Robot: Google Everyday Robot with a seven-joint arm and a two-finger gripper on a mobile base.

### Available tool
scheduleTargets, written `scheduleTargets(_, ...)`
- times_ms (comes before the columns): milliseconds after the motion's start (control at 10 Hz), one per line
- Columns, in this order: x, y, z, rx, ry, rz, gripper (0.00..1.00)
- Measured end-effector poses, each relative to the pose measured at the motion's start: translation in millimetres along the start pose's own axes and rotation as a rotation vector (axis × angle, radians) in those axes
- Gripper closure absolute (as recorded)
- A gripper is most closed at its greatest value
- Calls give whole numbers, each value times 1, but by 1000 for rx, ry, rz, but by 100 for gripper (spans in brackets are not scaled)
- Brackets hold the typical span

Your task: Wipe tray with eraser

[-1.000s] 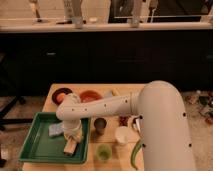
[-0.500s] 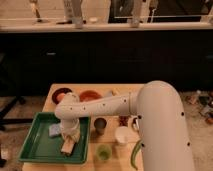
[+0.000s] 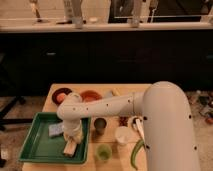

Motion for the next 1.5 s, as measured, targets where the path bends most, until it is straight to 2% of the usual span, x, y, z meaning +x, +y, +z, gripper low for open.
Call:
scheduleTargets(100, 9, 4, 1, -11, 6, 19, 100)
scheduleTargets(400, 16, -8, 1, -3, 7, 16, 100)
scheduleTargets(700, -10, -32, -5, 45, -34, -52, 100)
scheduleTargets(900, -32, -30, -10, 63, -79, -91, 100)
scheduleTargets(1100, -38, -16, -9, 47, -102, -95, 100)
scheduleTargets(1300, -28, 1, -7, 18, -96, -68, 100)
scheduleTargets(1500, -16, 0, -2, -2, -87, -47, 100)
